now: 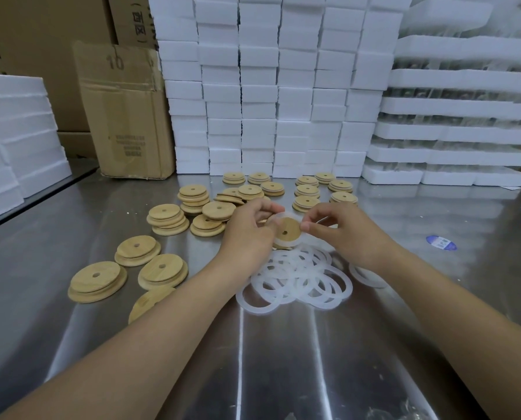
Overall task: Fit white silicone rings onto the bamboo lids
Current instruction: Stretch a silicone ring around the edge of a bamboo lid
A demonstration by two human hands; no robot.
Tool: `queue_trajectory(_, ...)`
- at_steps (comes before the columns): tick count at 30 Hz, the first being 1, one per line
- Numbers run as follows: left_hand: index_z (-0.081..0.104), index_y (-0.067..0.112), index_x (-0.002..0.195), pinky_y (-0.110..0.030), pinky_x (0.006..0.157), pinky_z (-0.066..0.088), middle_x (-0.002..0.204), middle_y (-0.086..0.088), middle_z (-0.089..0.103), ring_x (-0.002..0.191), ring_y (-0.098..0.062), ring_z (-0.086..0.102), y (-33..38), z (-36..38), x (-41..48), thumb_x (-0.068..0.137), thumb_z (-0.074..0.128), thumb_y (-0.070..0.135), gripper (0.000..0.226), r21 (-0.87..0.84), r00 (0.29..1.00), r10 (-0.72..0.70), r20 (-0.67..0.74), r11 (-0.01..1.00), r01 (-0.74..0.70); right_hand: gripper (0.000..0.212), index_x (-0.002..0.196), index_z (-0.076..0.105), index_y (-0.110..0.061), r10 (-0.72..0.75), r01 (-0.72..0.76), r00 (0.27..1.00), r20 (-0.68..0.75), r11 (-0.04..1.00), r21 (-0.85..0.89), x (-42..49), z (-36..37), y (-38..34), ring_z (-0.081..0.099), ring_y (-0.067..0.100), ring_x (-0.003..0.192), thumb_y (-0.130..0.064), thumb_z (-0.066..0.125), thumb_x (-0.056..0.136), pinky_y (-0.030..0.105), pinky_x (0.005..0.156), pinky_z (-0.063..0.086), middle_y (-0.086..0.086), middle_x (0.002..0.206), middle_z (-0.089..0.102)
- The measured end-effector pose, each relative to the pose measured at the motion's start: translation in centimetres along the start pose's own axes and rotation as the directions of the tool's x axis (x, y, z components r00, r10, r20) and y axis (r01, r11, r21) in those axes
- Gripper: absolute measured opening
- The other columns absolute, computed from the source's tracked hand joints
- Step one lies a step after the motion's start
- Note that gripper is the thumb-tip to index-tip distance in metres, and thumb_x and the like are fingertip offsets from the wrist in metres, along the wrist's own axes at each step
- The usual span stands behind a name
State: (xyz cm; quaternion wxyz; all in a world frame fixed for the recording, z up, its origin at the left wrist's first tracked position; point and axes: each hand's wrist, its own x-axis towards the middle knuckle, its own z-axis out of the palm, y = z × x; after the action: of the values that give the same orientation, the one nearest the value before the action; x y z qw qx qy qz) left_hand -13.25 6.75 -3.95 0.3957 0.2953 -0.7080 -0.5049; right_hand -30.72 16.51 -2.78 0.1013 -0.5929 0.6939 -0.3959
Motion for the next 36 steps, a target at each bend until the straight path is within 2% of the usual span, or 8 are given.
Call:
queue_trajectory(7,0.074,0.024,0.097,-0.036,0.09,0.059,0.105,0.001,0.078,0.101,-0.02,0.074,0.1,0.2,0.0,0.1,0.071,0.011,0.013,-0.002,1.0,-0.006,-0.013,1.0,0.006,0.011,0.09,0.077,-0.022,0.025,-0.02,0.998,0.062,0.996,-0.085,-0.1,-0.8,-0.2,0.069,0.014,0.097,-0.028,0.074,0.099,0.038,0.097,0.055,-0.009,0.096,0.075)
queue_trajectory(13,0.074,0.02,0.101,-0.021,0.072,0.056,0.102,-0.003,0.079,0.098,-0.022,0.075,-0.1,0.0,0.1,0.099,0.073,0.014,0.007,-0.024,0.999,-0.025,-0.027,0.999,0.025,0.006,0.092,0.075,-0.024,0.017,-0.009,0.999,0.05,0.99,-0.142,-0.2,-0.6,0.0,0.069,0.011,0.095,-0.027,0.075,0.097,0.04,0.096,0.056,-0.01,0.096,0.075)
queue_trajectory(14,0.074,0.02,0.102,-0.021,0.072,0.056,0.103,-0.003,0.079,0.099,-0.022,0.075,-0.1,0.0,0.1,0.099,0.074,0.015,0.006,-0.02,0.999,-0.021,-0.028,1.0,0.021,0.003,0.096,0.074,-0.025,0.008,-0.004,1.0,0.03,0.989,-0.148,-0.2,-0.5,0.0,0.069,0.009,0.096,-0.027,0.076,0.096,0.039,0.094,0.057,-0.01,0.098,0.075)
queue_trajectory(17,0.076,0.022,0.098,-0.03,0.086,0.06,0.103,0.001,0.079,0.102,-0.017,0.074,-0.3,0.0,0.0,0.097,0.077,0.016,0.005,0.001,0.999,0.035,-0.025,0.999,-0.035,0.024,0.116,0.067,-0.031,-0.015,0.012,0.999,-0.029,0.995,-0.096,-0.2,-0.1,-0.2,0.068,0.005,0.099,-0.034,0.077,0.094,0.033,0.089,0.058,-0.014,0.109,0.071)
queue_trajectory(20,0.08,0.024,0.095,-0.036,0.091,0.063,0.099,0.007,0.081,0.098,-0.011,0.076,-0.4,-0.1,-0.1,0.094,0.08,0.016,0.008,0.019,0.993,0.113,0.013,0.993,-0.113,0.035,0.127,0.067,-0.035,-0.065,0.064,0.998,-0.027,0.998,-0.03,-0.3,0.3,-0.9,0.068,0.003,0.106,-0.047,0.072,0.095,0.03,0.096,0.056,-0.015,0.115,0.072)
queue_trajectory(26,0.08,0.029,0.083,-0.025,0.079,0.063,0.083,0.012,0.081,0.081,-0.005,0.077,-0.8,-0.3,-0.1,0.086,0.089,0.027,0.01,0.06,0.99,0.138,-0.035,0.989,-0.136,0.017,0.117,0.076,-0.025,-0.098,0.098,0.994,-0.047,0.995,-0.015,-0.2,0.3,-1.0,0.072,0.008,0.101,-0.028,0.072,0.1,0.038,0.099,0.057,-0.009,0.103,0.079)
queue_trajectory(30,0.085,0.026,0.082,-0.037,0.086,0.063,0.081,0.01,0.081,0.085,-0.011,0.077,-0.6,-0.9,0.5,0.087,0.089,0.023,0.007,0.11,0.994,0.075,-0.074,0.992,-0.067,0.017,0.117,0.076,-0.022,-0.079,0.079,0.996,-0.032,0.997,-0.018,0.0,-0.2,-0.7,0.071,0.014,0.106,-0.021,0.071,0.101,0.04,0.102,0.055,-0.002,0.109,0.078)
queue_trajectory(36,0.086,0.026,0.085,-0.038,0.081,0.063,0.077,0.008,0.08,0.075,-0.016,0.073,-0.7,-2.1,1.1,0.086,0.09,0.024,0.004,0.157,1.0,-0.01,-0.021,0.987,0.013,0.016,0.117,0.076,-0.021,-0.072,0.072,0.997,-0.026,0.997,-0.019,0.1,0.0,-0.5,0.07,0.014,0.108,-0.02,0.071,0.101,0.041,0.103,0.054,-0.001,0.11,0.077)
